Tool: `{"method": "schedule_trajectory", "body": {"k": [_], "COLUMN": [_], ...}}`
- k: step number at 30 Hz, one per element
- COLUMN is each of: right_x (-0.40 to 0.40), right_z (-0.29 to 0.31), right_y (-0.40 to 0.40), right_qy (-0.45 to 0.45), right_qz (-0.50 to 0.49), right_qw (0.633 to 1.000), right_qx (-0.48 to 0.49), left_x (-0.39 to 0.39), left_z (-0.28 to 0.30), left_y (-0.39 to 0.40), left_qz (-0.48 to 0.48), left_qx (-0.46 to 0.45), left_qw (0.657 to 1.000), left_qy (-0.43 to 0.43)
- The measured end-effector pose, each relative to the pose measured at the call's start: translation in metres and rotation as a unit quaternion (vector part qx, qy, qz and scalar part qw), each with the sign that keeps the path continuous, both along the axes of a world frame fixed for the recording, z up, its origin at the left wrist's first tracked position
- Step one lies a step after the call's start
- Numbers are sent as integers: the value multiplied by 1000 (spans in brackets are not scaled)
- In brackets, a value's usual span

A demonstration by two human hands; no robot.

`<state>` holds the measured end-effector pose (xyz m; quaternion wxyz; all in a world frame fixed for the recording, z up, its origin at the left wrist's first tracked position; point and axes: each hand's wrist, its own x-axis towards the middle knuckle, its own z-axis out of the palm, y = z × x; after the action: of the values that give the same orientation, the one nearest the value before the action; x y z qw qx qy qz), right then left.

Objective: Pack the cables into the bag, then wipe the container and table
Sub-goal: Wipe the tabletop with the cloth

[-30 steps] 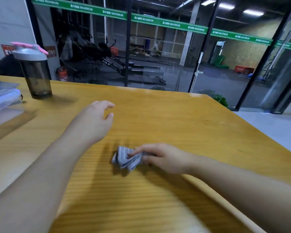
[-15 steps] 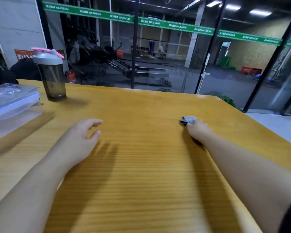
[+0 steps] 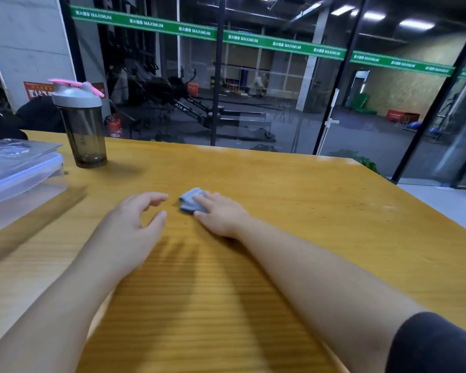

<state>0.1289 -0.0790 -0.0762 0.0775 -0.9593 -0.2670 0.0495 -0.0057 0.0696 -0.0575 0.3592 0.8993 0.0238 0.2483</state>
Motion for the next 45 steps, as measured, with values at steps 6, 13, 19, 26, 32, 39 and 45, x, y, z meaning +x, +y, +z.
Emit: {"method": "schedule_trajectory", "body": {"k": [6,13,19,26,32,39,45], "right_x": [-82,-148,-134,-50,-2,-17,-72], "right_z": [0,11,29,37,-5,-2,1], "right_y": [-4,-63,-109,-165,-182,-121,-82], "right_qy": [28,142,167,-86,11,25,29], "right_qz": [191,255,71,-263,-331,-180,-32], "right_qw": [981,949,956,918,944,983,999], "right_qx": [21,122,232,282,12,23,14], "left_x": [-2,-5,-5,-5,-6,-6,-16], "left_z": [0,-4,-7,-7,-8,-6,0], "left_y": [15,6,7,7,8,1,-12], "left_qz": [39,-9,-35,-48,-45,-44,-46], "left_qx": [-30,-34,-65,-59,-49,-43,10], "left_qw": [998,999,997,997,997,998,999], "left_qy": [-32,5,21,28,30,33,25]}}
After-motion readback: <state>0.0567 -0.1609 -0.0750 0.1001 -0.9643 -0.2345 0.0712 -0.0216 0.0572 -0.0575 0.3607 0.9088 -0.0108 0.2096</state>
